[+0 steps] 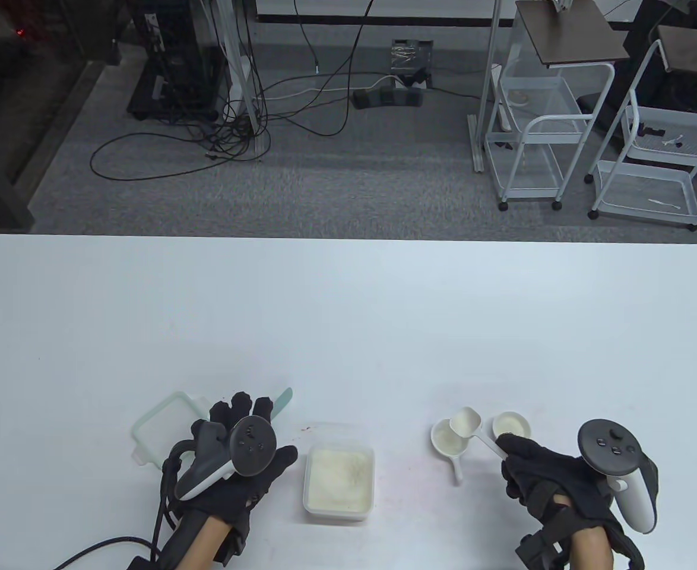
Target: Scoop white sugar with coffee spoon and level it off using dessert spatula
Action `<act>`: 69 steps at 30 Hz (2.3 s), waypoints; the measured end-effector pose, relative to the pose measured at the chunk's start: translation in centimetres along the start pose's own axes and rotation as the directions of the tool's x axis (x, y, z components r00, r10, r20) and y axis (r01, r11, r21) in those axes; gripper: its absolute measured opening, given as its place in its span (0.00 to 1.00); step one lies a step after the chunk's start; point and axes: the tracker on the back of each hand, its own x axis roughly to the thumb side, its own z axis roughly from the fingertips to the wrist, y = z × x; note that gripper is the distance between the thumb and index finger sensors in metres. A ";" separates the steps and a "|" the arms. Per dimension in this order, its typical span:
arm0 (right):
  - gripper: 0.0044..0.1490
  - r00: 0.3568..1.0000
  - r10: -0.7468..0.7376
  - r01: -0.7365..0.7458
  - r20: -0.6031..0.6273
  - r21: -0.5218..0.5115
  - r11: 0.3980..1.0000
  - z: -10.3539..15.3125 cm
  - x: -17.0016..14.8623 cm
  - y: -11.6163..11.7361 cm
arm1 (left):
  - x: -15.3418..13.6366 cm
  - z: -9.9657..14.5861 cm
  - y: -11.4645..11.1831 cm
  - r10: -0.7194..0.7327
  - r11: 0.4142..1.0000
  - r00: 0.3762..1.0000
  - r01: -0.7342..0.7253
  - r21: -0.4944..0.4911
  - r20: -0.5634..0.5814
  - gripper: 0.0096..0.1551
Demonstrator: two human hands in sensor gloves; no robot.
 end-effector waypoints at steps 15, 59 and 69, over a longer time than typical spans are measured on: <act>0.32 0.990 0.132 -0.132 -0.057 0.010 0.991 -0.6 0.3 1.0 | 0.1 -0.1 -0.2 -0.010 1.000 1.000 0.009 -0.027 -0.006 0.56; 0.32 0.922 0.387 -0.387 -0.017 -0.074 0.919 -0.5 2.1 2.0 | 0.1 -0.2 -0.4 -0.017 0.999 1.000 0.016 -0.049 -0.011 0.56; 0.32 0.939 0.332 -0.313 0.084 -0.184 0.932 -0.2 2.8 1.9 | 0.1 -0.2 -0.4 -0.008 0.999 1.000 0.007 -0.046 -0.012 0.57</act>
